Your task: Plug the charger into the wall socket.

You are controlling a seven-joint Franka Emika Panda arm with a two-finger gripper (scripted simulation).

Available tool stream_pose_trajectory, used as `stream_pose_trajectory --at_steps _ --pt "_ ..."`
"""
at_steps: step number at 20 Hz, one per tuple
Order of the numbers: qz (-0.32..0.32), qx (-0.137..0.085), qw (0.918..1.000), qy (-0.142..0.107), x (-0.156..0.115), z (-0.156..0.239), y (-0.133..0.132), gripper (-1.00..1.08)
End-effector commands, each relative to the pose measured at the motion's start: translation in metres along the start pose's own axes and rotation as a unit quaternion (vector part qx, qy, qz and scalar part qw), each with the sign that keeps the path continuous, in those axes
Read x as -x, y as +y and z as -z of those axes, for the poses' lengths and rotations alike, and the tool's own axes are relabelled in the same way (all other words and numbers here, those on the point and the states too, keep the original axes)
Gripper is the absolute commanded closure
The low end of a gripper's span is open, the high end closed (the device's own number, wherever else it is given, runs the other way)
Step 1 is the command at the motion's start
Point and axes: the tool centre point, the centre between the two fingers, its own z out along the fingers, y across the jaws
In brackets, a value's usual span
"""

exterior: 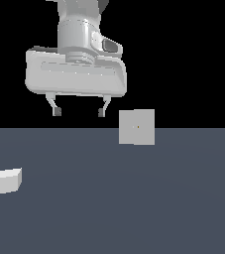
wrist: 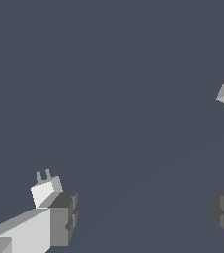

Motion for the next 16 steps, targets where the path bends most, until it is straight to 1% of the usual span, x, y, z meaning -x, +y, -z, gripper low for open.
stream_pose_trajectory --at_steps 1,9,16 --pt "0.023 -0.003 0.9997 0.010 0.006 -0.009 -0.018 -0.92" --pt "0.094 -0.012 0.9945 0.043 0.029 -0.040 -0.071 -0.92" --pt "0.134 -0.016 0.9889 0.061 0.044 -0.058 -0.100 -0.92"
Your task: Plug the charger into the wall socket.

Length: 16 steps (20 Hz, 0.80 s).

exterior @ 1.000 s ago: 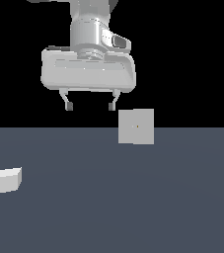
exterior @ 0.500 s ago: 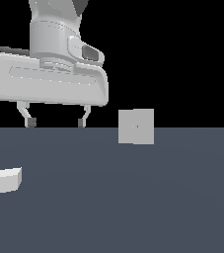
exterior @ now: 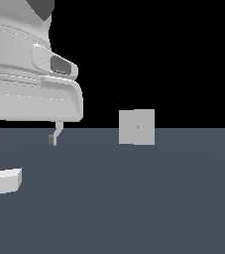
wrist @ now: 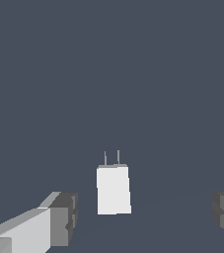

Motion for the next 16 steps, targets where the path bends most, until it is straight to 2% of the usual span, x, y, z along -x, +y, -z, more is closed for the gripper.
stream_pose_trajectory --at_steps 1,7,16 --pt "0.011 -0.001 0.9999 0.006 0.003 -0.005 -0.008 -0.92" --pt "0.025 -0.002 0.9996 0.012 0.006 -0.011 -0.018 -0.92" --pt "0.025 -0.002 0.9996 0.011 0.008 -0.021 -0.018 -0.92"
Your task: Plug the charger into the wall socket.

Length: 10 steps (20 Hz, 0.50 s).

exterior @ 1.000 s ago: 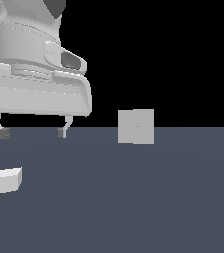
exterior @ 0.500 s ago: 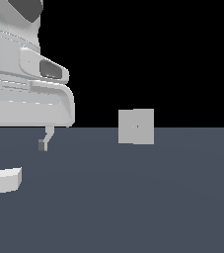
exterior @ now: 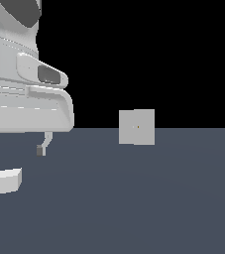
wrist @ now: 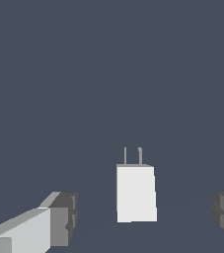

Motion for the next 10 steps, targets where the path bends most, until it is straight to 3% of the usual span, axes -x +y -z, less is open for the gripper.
stream_pose_trajectory --at_steps 1,10 --pt "0.000 0.000 1.0000 0.000 0.002 -0.007 0.000 -0.92" --pt "0.001 0.001 1.0000 0.000 0.009 -0.041 0.000 -0.92"
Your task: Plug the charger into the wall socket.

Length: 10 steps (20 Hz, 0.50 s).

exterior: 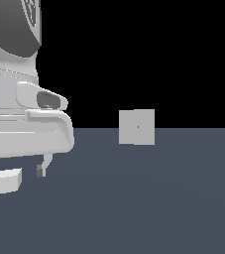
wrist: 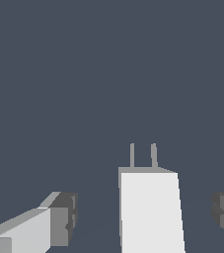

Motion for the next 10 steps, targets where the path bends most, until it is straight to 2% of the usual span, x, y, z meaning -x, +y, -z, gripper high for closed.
stream_pose_trajectory --at_steps 1,4,5,10 --pt "0.000 0.000 1.0000 0.001 0.0006 -0.0058 0.0001 -0.92" --pt "0.000 0.000 1.0000 0.001 0.0010 -0.0080 0.0001 -0.92" --pt "0.000 0.000 1.0000 0.001 0.0010 -0.0080 0.0001 1.08" --pt "0.000 0.000 1.0000 0.001 0.0010 -0.0080 0.0001 1.08"
